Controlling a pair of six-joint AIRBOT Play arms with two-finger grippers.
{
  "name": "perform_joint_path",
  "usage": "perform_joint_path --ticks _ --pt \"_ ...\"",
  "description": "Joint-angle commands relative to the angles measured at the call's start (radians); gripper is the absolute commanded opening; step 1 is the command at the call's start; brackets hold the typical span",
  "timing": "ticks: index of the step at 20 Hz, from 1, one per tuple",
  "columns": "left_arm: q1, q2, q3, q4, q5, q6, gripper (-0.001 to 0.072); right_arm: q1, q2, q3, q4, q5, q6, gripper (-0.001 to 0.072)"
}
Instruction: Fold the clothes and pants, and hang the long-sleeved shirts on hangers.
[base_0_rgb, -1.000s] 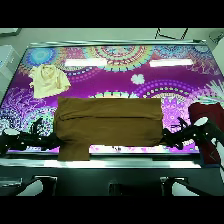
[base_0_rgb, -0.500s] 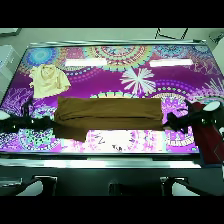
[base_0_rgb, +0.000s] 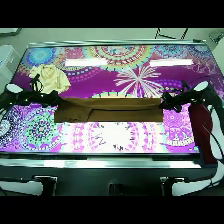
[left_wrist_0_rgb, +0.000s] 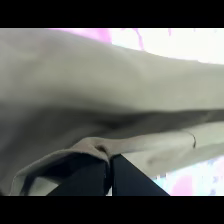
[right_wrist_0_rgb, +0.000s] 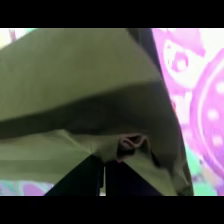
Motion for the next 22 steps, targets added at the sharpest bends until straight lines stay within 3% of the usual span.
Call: perform_joint_path --ticks 1,3,4,5,6,7,8,10,15,18,19,21,22 --pt "-0.010 -0.120 0.081 -0.001 0.015 -0.043 0.0023 0.005 -0.089 0.045 0.034 -0.058 0.027 0.0034" --pt "-0.016 -0.138 0.080 -0.001 0.024 -0.045 0.0025 0.005 -0.101 0.045 0.042 -0.047 0.027 0.0035" --pt "-0.020 -0.143 0.080 -0.008 0.023 -0.045 0.0069 0.004 -0.101 0.048 0.050 -0.040 0.027 0.0039" --pt "-0.020 -0.141 0.081 -0.018 0.023 -0.045 0.0262 -0.002 -0.101 0.062 0.063 -0.016 0.022 0.0121" --pt "-0.015 -0.138 0.094 -0.018 0.007 -0.044 0.0517 -0.016 -0.101 0.089 0.071 0.035 -0.003 0.0326" --pt "-0.003 -0.138 0.116 -0.016 -0.029 -0.041 0.0617 -0.045 -0.101 0.122 0.061 0.098 -0.053 0.0600" --pt "0.015 -0.138 0.144 -0.015 -0.072 -0.041 0.0617 -0.079 -0.101 0.143 0.036 0.141 -0.069 0.0713" --pt "0.049 -0.133 0.203 -0.016 -0.172 -0.045 0.0613 -0.145 -0.109 0.130 0.026 0.178 -0.068 0.0716" --pt "0.047 -0.057 0.240 -0.016 -0.228 -0.045 0.0602 -0.126 -0.195 0.087 0.130 0.180 -0.156 0.0711" --pt "0.001 -0.013 0.240 -0.016 -0.211 -0.045 0.0592 -0.066 -0.215 0.087 0.163 0.089 -0.164 0.0672" --pt "-0.022 -0.007 0.240 -0.016 -0.202 -0.045 0.0591 -0.047 -0.214 0.087 0.176 0.058 -0.164 0.0570" --pt "-0.081 -0.011 0.239 -0.016 -0.180 -0.045 0.0590 -0.024 -0.213 0.092 0.221 0.069 -0.163 0.0090" --pt "-0.117 -0.017 0.237 -0.016 -0.154 -0.045 0.0587 -0.024 -0.205 0.099 0.252 0.103 -0.176 0.0035"
